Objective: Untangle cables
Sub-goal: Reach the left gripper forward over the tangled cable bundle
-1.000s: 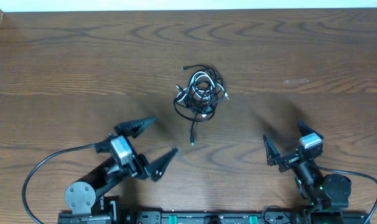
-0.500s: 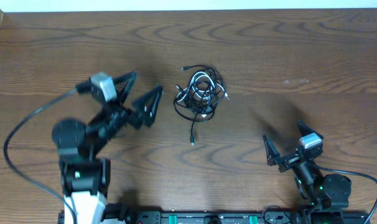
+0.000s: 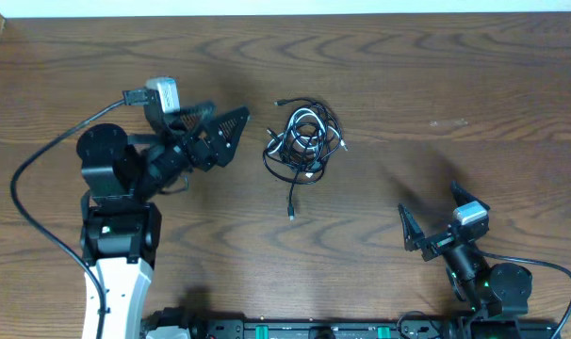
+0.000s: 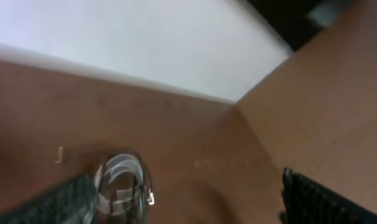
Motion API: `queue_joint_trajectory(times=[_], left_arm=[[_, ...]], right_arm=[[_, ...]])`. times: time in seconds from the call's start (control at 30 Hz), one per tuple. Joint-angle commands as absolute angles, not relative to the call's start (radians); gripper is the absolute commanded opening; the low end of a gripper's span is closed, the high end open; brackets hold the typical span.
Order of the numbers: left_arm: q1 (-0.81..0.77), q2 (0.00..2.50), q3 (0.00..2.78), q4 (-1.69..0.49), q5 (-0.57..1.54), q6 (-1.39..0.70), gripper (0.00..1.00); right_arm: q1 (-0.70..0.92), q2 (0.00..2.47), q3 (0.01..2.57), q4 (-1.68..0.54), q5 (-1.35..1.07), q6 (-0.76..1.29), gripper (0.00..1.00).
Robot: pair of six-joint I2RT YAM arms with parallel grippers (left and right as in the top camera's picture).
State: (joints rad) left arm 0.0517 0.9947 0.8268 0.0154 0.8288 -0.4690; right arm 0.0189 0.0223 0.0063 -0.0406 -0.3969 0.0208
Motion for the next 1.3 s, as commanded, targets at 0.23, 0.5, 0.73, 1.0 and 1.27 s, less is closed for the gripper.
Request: queue_joint_trajectory(times=[0.23, 0.5, 0.73, 1.0, 1.27], left_arm=[[0.056, 0.984, 0.860, -0.168, 0.725, -0.473, 0.98], [0.055, 0.994, 0.860, -0.276, 0.731, -0.484, 0.98], [0.055, 1.043, 0.859, -0.367, 0.727, -0.491, 0.98], [0.055, 1.126, 0.859, -0.428, 0.679, -0.662, 0.95], [0.007, 1.154, 0.859, -0.421, 0.567, -0.836, 0.90]], right_arm=[[0.020, 0.021, 0.006, -0.046, -0.403, 0.013, 0.99], [0.020, 0.021, 0.006, -0.046, -0.403, 0.013, 0.99], [0.020, 0.021, 0.006, -0.046, -0.403, 0.013, 0.99], [0.020, 0.021, 0.006, -0.046, -0.403, 0.013, 0.99], [0.020, 0.021, 0.006, -0.046, -0.403, 0.013, 0.99]])
